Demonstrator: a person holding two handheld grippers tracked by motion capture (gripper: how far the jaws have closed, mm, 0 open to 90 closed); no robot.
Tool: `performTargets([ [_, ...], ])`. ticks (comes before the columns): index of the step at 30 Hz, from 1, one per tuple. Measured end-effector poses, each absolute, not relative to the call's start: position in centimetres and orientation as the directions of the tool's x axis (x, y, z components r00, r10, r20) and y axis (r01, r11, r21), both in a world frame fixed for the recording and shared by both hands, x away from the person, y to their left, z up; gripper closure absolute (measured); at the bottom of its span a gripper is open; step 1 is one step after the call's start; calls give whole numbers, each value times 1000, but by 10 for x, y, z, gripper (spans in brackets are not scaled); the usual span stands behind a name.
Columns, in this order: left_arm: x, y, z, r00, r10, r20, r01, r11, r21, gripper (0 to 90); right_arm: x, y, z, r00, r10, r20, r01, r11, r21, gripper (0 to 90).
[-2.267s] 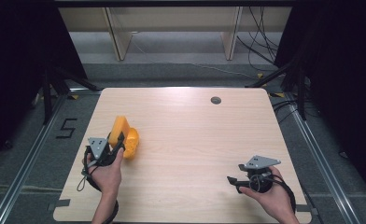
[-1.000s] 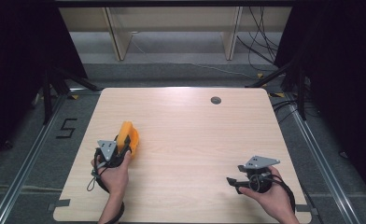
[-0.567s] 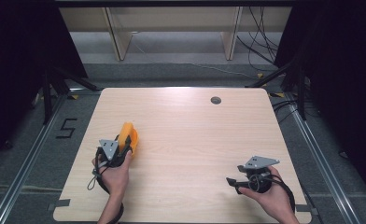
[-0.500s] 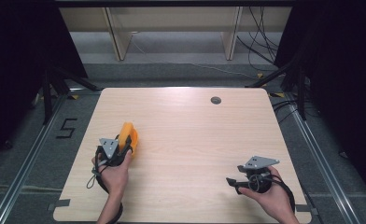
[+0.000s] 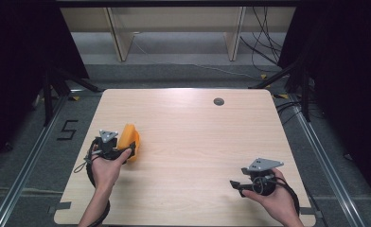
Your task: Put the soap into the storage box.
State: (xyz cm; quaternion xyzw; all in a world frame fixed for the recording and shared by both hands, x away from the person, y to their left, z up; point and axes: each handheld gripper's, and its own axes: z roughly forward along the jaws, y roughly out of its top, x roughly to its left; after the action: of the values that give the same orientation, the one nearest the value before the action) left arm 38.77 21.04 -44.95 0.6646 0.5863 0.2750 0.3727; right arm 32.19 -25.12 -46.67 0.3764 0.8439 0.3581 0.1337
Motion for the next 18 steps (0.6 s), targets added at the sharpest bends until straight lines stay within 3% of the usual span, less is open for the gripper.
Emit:
performTargets([
  [7,379,216,-438,241,967,-86,586,-75,807,239,321,-252,-467,-674,737,51,558,462,690,331],
  [18,332,257,-448,345,932,-110,539,-100,836,238,322,-254,-465,-658,752,44,542,432,720,332],
])
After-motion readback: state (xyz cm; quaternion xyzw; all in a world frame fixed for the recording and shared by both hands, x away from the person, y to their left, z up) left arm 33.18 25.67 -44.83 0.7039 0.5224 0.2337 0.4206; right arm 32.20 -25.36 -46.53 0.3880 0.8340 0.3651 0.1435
